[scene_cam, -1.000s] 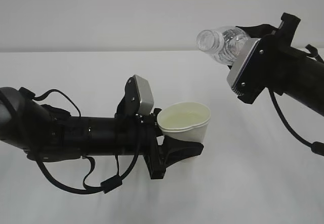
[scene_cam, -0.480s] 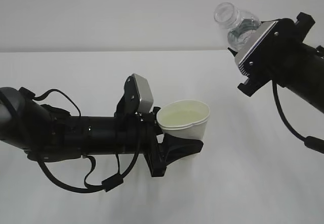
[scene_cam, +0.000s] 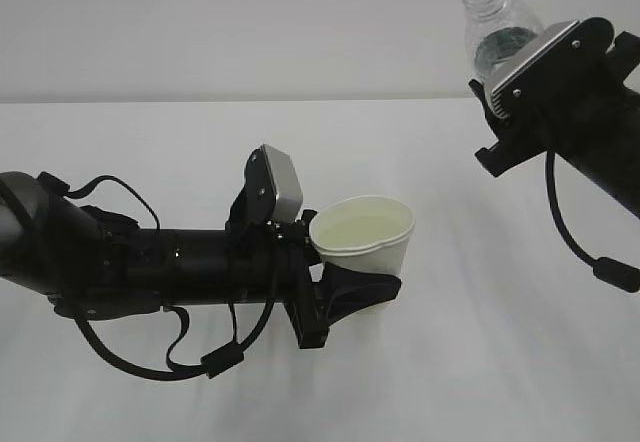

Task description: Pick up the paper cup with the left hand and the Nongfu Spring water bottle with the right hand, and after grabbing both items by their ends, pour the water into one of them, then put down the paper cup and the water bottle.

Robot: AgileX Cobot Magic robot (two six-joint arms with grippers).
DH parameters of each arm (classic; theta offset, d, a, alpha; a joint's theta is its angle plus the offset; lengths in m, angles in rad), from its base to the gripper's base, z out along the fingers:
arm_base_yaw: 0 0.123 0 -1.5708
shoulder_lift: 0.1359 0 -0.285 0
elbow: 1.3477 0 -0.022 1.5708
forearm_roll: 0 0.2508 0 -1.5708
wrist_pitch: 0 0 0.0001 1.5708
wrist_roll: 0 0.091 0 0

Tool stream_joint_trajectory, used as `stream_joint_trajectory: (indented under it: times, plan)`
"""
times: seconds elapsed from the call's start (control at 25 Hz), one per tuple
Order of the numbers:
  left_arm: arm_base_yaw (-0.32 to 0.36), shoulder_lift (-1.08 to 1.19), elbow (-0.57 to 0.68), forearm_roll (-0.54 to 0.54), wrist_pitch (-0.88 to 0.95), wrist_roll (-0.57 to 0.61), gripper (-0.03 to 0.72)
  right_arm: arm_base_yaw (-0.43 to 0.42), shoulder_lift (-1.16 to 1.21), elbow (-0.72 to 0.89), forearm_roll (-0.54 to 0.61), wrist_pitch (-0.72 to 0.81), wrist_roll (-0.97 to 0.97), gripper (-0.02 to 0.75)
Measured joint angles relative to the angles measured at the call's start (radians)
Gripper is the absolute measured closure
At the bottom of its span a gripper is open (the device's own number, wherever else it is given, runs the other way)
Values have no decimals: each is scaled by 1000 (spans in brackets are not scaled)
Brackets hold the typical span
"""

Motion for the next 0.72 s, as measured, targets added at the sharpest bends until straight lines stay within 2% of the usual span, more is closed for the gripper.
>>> stream_joint_trajectory:
  times: [0.72]
  plan:
    - [0, 0, 0, -28, -3, 12, 274, 0, 0, 0, 122, -2, 249, 283]
